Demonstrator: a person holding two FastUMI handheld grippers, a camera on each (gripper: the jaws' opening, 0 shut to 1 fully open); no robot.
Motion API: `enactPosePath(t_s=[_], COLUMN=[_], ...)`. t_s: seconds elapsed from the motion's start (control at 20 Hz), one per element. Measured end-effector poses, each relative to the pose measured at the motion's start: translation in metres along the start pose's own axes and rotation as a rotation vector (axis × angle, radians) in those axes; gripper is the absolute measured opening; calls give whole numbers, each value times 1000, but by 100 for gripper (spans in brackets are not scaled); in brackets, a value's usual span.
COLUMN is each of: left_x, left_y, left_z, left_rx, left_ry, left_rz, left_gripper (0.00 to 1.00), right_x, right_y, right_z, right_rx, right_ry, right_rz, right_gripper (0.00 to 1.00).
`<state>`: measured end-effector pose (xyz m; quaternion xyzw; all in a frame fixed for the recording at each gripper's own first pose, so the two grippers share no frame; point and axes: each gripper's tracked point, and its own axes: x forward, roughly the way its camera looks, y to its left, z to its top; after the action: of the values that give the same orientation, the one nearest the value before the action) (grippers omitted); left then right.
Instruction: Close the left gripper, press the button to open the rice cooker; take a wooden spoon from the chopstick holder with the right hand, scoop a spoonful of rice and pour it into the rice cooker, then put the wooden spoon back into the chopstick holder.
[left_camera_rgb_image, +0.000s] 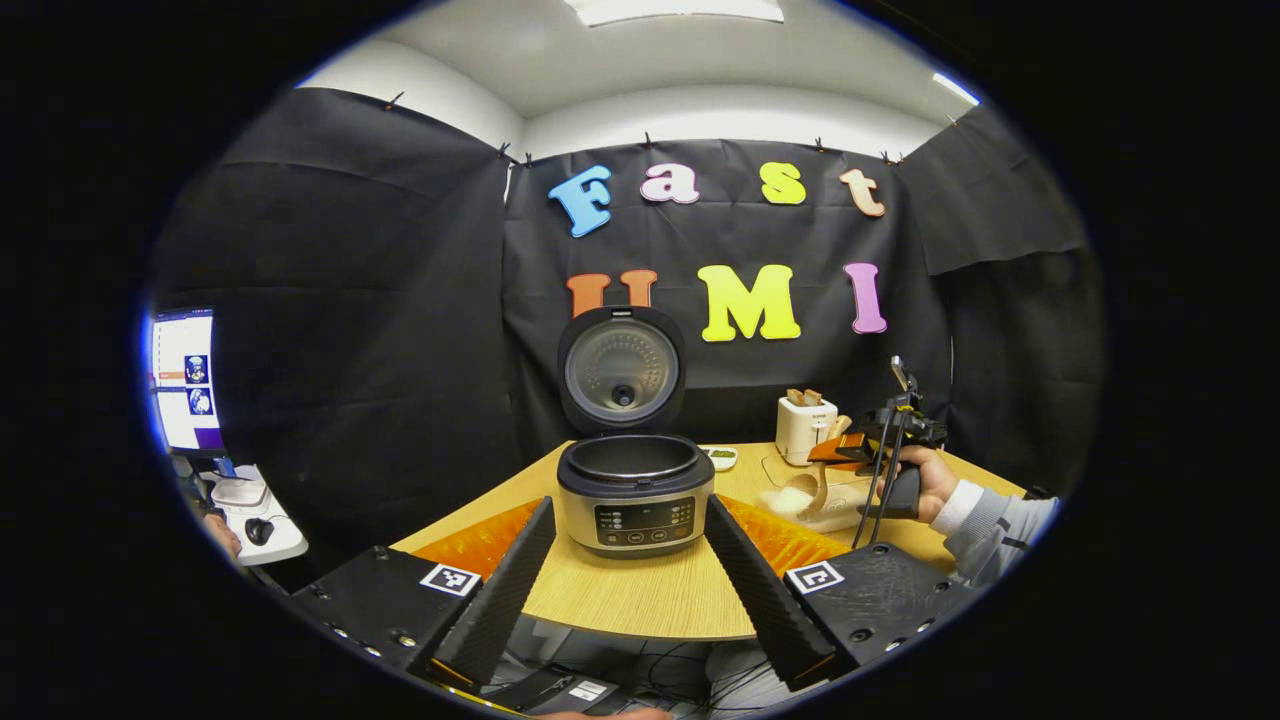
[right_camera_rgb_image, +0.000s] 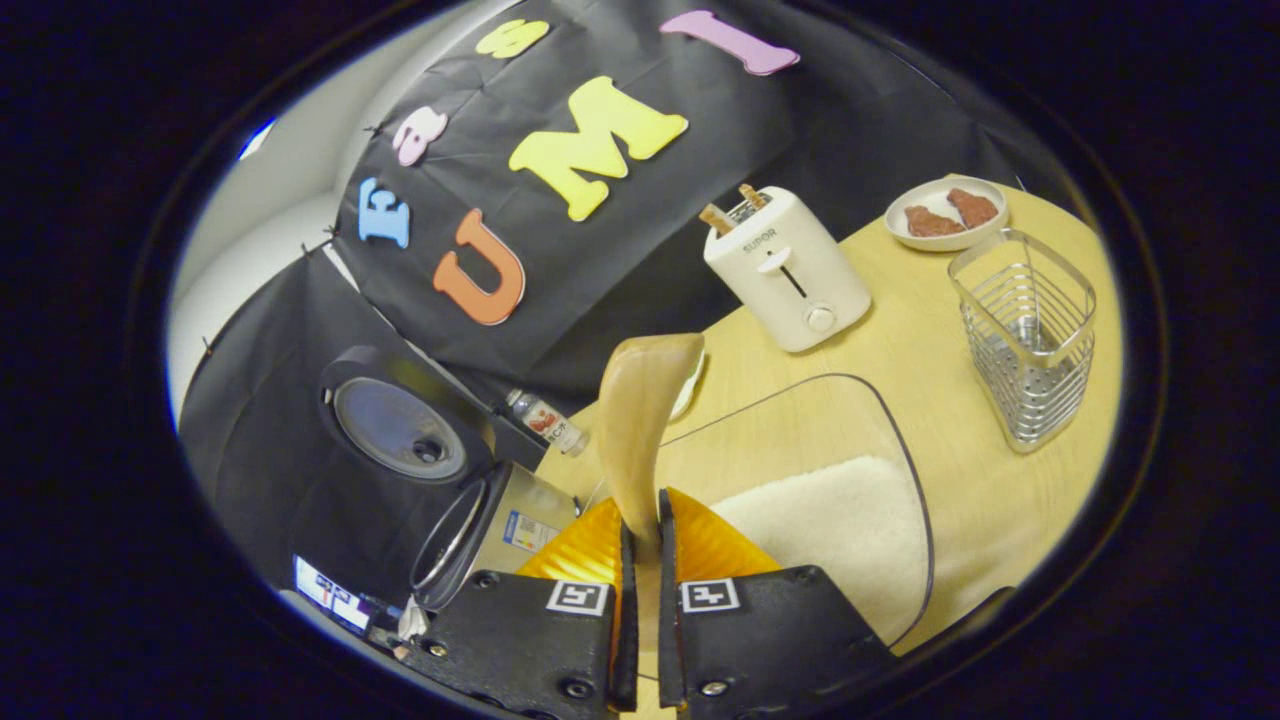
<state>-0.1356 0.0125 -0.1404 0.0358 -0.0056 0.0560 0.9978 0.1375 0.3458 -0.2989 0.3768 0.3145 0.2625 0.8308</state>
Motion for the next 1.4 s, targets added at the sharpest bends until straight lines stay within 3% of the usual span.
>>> enactPosePath(t_s=[0.15,0.25,0.6,0.75,1.0,1.4], left_x=[1,1,-1,-1,-1,-10], left_y=[2,2,1,3,3,20], left_z=[-1,-3,-3,-3,-2,-9], left_rx=[4,0,-7,10,-5,-26], left_ry=[2,11,13,16,6,6], left_rz=[15,18,-14,-16,-13,12], left_gripper=[95,96,96,96,95,96], right_x=[-6,-13,-26,-30,-33,-2], right_y=[-14,-15,-22,-17,22,109], right_z=[15,24,48,56,69,64], right_rx=[-2,44,418,517,555,476], right_ry=[-36,-56,-74,-86,-106,-71], right_rz=[-28,-5,102,143,226,215], right_gripper=[13,13,13,13,12,12])
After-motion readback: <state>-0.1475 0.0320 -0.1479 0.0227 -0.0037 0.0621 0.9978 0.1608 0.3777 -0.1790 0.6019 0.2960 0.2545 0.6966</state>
